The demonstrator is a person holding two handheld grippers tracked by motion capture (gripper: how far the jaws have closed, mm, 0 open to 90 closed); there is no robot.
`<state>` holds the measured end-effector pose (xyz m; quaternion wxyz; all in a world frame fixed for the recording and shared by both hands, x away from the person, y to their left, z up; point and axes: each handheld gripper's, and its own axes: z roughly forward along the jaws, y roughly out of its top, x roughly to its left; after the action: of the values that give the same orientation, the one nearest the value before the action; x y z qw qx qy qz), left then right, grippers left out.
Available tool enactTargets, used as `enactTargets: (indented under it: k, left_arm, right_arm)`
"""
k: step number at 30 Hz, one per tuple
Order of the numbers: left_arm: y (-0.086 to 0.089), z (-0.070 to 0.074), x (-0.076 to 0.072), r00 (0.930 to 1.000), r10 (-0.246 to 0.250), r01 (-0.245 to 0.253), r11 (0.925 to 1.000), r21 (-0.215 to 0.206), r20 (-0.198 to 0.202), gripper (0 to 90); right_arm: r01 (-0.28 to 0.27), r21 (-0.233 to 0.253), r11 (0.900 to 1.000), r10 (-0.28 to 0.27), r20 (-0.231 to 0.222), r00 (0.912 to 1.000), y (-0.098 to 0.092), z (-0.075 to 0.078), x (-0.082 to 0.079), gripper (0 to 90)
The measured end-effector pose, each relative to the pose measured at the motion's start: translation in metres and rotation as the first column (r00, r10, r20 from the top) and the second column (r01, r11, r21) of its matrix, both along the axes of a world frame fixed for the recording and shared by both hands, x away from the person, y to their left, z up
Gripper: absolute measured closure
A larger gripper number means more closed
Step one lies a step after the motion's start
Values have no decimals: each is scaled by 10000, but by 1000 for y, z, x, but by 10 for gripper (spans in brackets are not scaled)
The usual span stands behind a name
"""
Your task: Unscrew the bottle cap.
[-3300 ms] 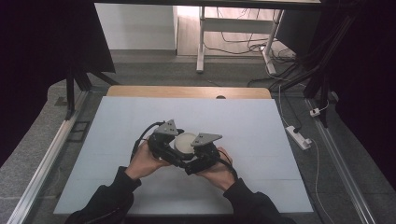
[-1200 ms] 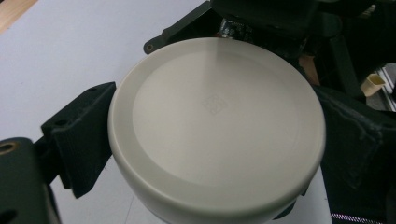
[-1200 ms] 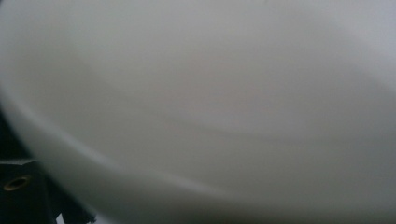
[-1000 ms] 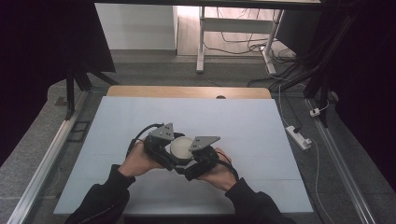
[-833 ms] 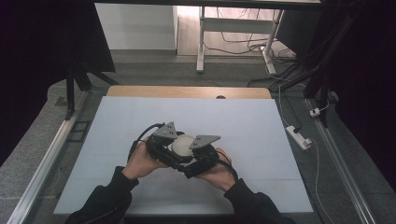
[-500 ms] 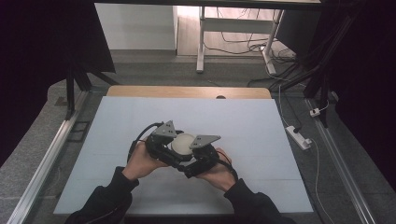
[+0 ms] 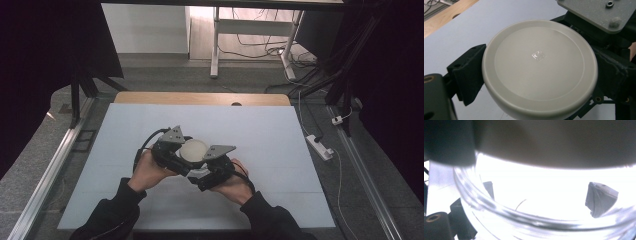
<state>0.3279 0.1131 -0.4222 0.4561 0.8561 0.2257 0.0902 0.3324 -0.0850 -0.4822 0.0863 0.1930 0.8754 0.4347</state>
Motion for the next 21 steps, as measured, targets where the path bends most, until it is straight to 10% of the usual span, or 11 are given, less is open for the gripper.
enactTargets:
  k: [21]
  left_arm:
    - [16, 4, -8, 9999, 91, -89, 9997, -241, 101, 82]
  right_arm:
    - [425, -21, 9991, -425, 175, 9989, -14, 1, 10, 66]
